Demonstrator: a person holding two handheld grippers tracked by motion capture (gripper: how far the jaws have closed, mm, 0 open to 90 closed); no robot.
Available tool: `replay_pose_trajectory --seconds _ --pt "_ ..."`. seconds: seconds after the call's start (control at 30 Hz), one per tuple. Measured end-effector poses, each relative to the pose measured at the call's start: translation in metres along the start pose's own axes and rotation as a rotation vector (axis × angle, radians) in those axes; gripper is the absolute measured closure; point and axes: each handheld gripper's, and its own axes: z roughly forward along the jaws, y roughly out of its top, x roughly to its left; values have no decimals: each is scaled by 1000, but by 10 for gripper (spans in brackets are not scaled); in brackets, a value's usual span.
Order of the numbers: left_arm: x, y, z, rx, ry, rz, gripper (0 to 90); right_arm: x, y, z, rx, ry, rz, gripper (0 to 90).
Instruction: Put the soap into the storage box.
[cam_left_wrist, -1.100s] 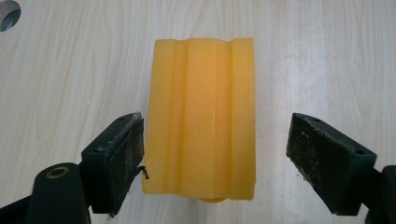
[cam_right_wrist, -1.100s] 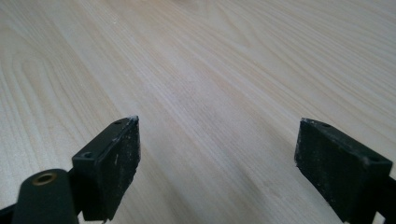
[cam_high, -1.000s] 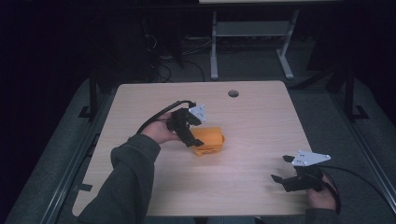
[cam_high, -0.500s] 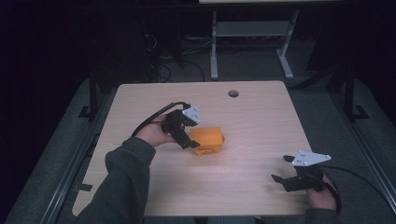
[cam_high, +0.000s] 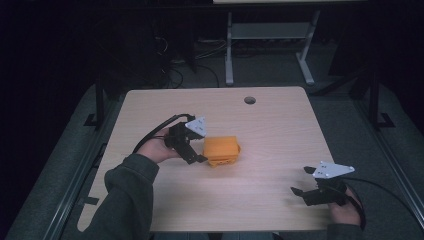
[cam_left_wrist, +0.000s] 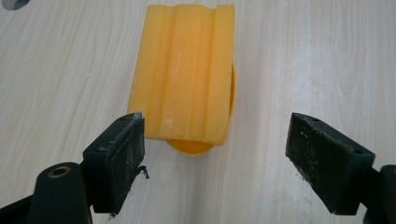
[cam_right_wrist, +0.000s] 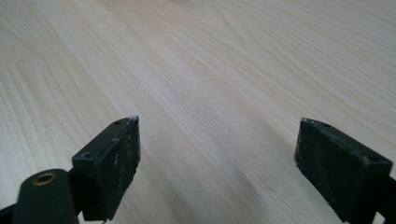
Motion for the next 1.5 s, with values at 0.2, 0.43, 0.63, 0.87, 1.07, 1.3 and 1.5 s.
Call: replay_pose_trajectory --seconds 0.2,0.43,0.63,0.87,1.07,1.3,1.5 --pt "-2 -4 -4 -3 7 -1 195 0 0 0 3 -4 -1 137" --pt "-6 -7 -5 1 11 5 194 0 0 -1 1 -6 -1 137" --pt "-8 -8 -9 -11 13 5 196 0 0 -2 -1 -7 2 137" --pt "-9 -10 -10 6 10 -2 194 0 0 -2 -2 -7 2 137" --pt "-11 -14 -11 -13 17 -5 194 0 0 -2 -5 -10 2 137" --pt "-13 -23 -11 0 16 -13 195 0 0 -3 -4 -11 3 137" --pt "-16 -29 -11 -10 24 -27 193 1 0 -2 0 -10 2 137"
